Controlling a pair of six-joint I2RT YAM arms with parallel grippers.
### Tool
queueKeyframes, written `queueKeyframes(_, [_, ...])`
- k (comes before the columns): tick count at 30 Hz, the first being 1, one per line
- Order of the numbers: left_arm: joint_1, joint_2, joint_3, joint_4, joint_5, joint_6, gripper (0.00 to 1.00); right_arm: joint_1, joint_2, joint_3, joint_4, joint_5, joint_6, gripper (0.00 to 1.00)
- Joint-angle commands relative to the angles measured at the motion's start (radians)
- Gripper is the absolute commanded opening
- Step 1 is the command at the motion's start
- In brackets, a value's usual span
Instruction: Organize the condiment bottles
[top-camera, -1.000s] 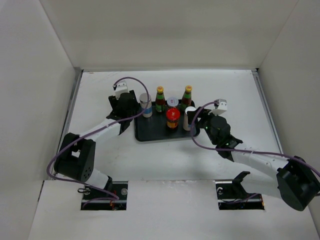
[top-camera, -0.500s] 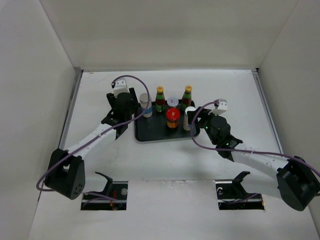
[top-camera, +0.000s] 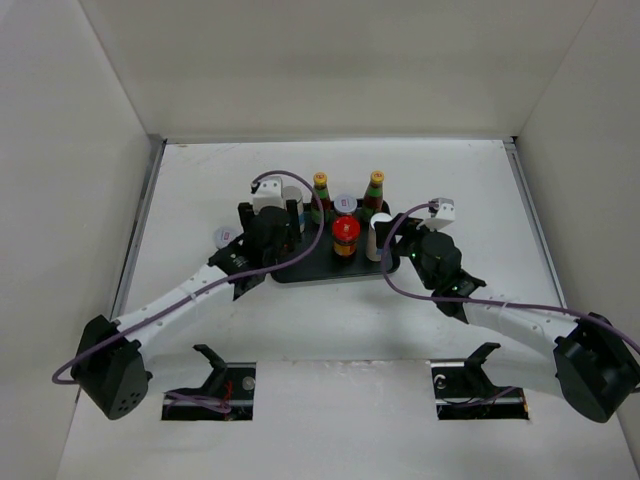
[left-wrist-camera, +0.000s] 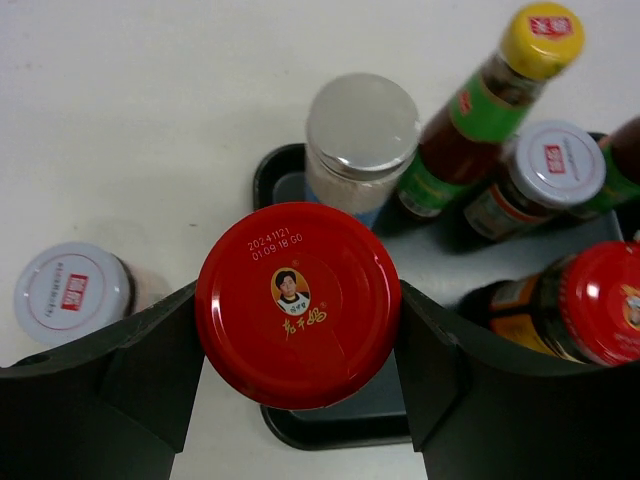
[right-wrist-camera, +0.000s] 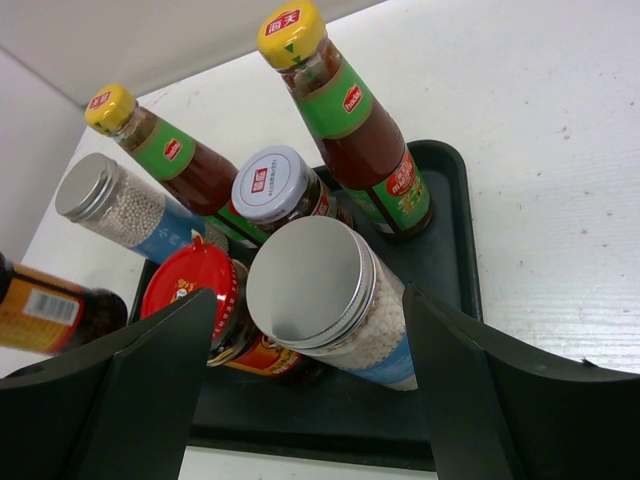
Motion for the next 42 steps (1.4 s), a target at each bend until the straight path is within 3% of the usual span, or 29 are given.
queueKeyframes(1, [-0.065, -0.041, 0.058, 0.126, -0.021, -0.052, 0.49, 0.01, -0.021, 0.03, 0.057, -0.004, -0.006, 0.82])
queueKeyframes(8, [-0.147, 0.134, 0.112, 0.235, 0.031, -0.065, 0.49, 0.006, -0.022, 0.028, 0.055, 0.002, -0.009, 0.82])
queueKeyframes(18, [-0.147, 0.286, 0.158, 0.338, 0.074, -0.062, 0.5, 0.006, -0.022, 0.027, 0.057, 0.002, -0.01, 0.82])
queueKeyframes(25, [-0.142, 0.318, 0.133, 0.355, 0.059, -0.076, 0.69, 0.004, -0.027, 0.023, 0.06, 0.0, -0.009, 0.82])
queueKeyframes(29, [-0.144, 0.265, 0.109, 0.358, 0.05, -0.065, 0.91, 0.006, -0.025, 0.023, 0.06, 0.002, -0.01, 0.82])
queueKeyframes(32, [-0.142, 0.18, 0.071, 0.35, -0.027, -0.046, 1.0, 0.004, -0.027, 0.023, 0.06, -0.001, -0.007, 0.83])
queueKeyframes(37, [-0.061, 0.032, -0.014, 0.246, -0.166, -0.059, 1.0, 0.006, -0.027, 0.023, 0.06, -0.001, -0.007, 0.84])
queueKeyframes(40, [0.029, -0.065, -0.067, 0.133, -0.157, -0.127, 0.99, 0.009, -0.03, 0.023, 0.06, 0.002, -0.009, 0.84])
queueKeyframes(42, [0.101, -0.11, -0.095, 0.059, -0.124, -0.177, 0.89, 0.007, -0.024, 0.025, 0.06, -0.003, -0.007, 0.85])
